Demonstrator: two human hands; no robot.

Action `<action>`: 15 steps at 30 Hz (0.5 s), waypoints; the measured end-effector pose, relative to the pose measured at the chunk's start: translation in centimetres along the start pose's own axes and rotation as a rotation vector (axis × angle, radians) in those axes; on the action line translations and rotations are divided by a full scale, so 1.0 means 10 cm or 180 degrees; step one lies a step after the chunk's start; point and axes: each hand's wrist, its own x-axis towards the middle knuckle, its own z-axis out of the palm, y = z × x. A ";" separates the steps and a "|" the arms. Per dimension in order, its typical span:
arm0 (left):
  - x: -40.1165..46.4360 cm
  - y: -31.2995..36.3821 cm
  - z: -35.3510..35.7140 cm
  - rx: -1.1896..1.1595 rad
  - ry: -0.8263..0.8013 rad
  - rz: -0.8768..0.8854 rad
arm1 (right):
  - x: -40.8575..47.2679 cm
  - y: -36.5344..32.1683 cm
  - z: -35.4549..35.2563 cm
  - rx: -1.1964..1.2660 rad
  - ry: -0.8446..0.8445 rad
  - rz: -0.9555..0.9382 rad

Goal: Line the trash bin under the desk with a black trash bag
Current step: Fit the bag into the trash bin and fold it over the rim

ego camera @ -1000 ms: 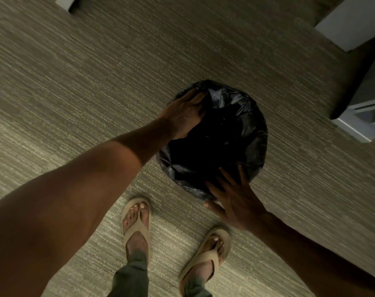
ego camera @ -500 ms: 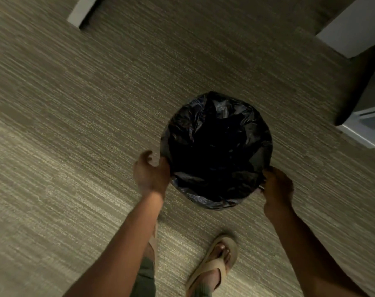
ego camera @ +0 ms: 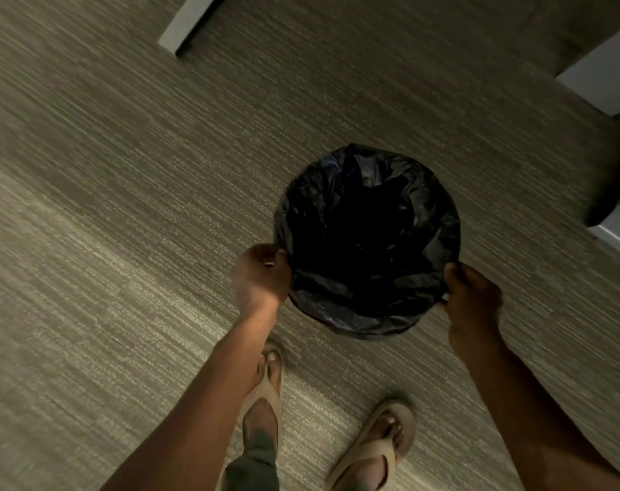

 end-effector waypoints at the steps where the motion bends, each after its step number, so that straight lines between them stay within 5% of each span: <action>1: 0.07 0.02 -0.09 -0.0042 0.0034 0.0041 | -0.01 -0.06 0.11 -0.0046 -0.0044 -0.0031; 15: 1.88 0.13 -1.35 0.0474 0.0702 0.0438 | 0.00 -0.98 2.34 -0.0728 -0.0935 -0.0771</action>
